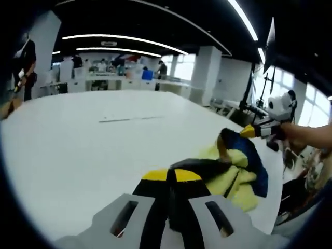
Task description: Fold the garment on the visible template until the final outline fits inside the template.
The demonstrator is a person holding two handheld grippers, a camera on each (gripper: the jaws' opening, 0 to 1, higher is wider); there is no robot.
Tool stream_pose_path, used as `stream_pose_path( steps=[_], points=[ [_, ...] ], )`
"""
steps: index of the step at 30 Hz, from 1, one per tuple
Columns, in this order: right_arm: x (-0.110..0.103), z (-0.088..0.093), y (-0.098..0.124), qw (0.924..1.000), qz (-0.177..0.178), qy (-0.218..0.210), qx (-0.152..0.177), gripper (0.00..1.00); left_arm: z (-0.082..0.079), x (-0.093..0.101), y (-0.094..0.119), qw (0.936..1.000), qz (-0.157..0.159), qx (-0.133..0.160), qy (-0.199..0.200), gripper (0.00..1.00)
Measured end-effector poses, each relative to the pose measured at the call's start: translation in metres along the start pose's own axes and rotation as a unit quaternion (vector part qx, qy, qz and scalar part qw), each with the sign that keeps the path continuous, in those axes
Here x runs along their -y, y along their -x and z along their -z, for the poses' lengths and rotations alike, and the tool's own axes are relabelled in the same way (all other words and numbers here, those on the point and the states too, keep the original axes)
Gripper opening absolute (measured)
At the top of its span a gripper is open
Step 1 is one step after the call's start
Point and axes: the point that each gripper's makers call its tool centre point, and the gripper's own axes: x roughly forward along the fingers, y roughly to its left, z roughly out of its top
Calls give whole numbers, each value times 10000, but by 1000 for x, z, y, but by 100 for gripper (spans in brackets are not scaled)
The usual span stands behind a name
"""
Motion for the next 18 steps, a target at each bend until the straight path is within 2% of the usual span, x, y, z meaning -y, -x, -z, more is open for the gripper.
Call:
stream_pose_path(
  steps=[4,6,8,9,11,18],
  points=[
    [3,-20,6,9993,-58,-231,293,0,-19,0,6,9978,-30,349,558,0],
    [6,-33,8,9981,-50,-377,479,0,-31,-3,9,9954,-36,594,749,0],
    [9,-42,11,9963,-82,-589,626,0,-37,-6,9,9925,-76,722,985,0],
    [9,-47,12,9956,-103,-630,686,0,-45,-8,9,9894,-53,877,1156,0],
    [13,-54,12,9953,-70,-628,736,0,-56,-11,9,9858,-29,1091,1274,0],
    [27,-77,5,9943,97,-584,890,0,-82,-12,-5,9840,-32,1332,1185,0]
  ],
)
